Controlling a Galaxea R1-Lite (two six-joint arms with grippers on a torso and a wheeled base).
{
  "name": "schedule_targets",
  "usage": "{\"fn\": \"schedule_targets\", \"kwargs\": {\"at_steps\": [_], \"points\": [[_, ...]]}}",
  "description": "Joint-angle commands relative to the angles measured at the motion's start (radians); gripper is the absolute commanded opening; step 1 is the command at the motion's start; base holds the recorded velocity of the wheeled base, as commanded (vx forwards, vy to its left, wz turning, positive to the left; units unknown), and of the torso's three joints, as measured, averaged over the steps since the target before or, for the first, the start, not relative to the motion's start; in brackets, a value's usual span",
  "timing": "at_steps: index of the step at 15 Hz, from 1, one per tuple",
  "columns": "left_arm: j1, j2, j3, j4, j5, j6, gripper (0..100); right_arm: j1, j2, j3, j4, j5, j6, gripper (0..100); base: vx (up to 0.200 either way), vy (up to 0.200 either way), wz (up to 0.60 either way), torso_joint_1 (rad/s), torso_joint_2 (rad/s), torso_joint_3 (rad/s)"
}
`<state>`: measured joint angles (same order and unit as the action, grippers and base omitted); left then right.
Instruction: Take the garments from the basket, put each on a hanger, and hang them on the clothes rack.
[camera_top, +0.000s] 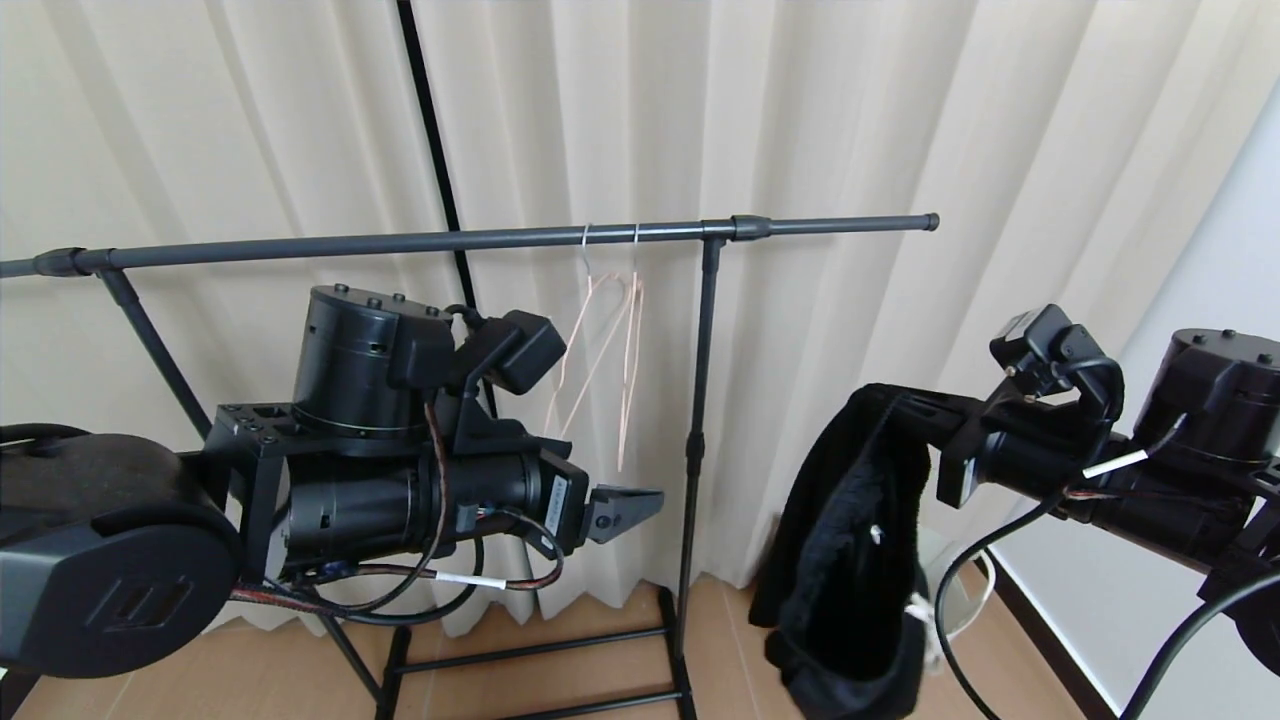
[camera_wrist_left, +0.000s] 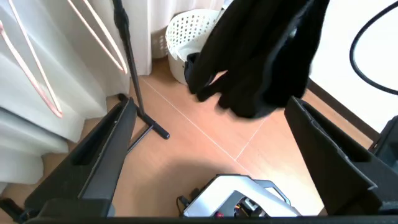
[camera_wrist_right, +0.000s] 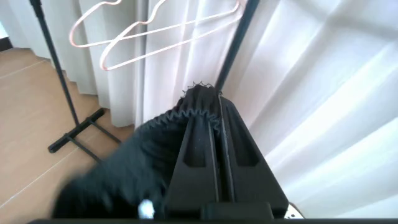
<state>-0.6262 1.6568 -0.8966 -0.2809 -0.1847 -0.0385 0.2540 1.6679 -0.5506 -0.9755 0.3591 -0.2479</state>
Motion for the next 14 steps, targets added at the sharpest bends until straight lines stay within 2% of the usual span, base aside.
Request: {"fn": "schedule_targets", "kwargs": {"at_steps": [1,2,3,4,5,9,14], "points": [[0.003,-0.006,-0.013,0.000,0.005,0.000,100,-0.004,-0.008,0.000,-0.002,0.000,-0.001,0,0.000,0.000,0.00,0.000,0.00,0.000],[0.003,-0.005,-0.025,0.002,0.016,0.000,100,-0.004,-0.008,0.000,-0.002,0.000,-0.001,0,0.000,0.000,0.00,0.000,0.00,0.000],[0.003,0.003,-0.045,0.009,0.068,0.002,100,-0.004,-0.010,0.001,-0.002,0.000,-0.001,0,0.000,0.000,0.00,0.000,0.00,0.000],[0.003,0.055,-0.088,0.008,0.226,0.026,100,-0.004,-0.010,0.006,-0.002,0.000,-0.001,0,0.000,0.000,0.00,0.000,0.00,0.000],[0.008,0.090,-0.122,0.006,0.286,0.034,100,-0.004,-0.011,0.006,-0.002,-0.002,-0.002,0,0.000,0.000,0.00,0.000,0.00,0.000],[0.121,0.244,-0.278,-0.004,0.292,0.092,100,-0.004,-0.011,0.009,-0.002,-0.002,-0.002,0,0.000,0.000,0.00,0.000,0.00,0.000],[0.215,0.425,-0.467,-0.017,0.286,0.100,100,-0.006,-0.013,0.011,-0.002,-0.002,-0.002,0,0.000,0.000,0.00,0.000,0.00,0.000]]}}
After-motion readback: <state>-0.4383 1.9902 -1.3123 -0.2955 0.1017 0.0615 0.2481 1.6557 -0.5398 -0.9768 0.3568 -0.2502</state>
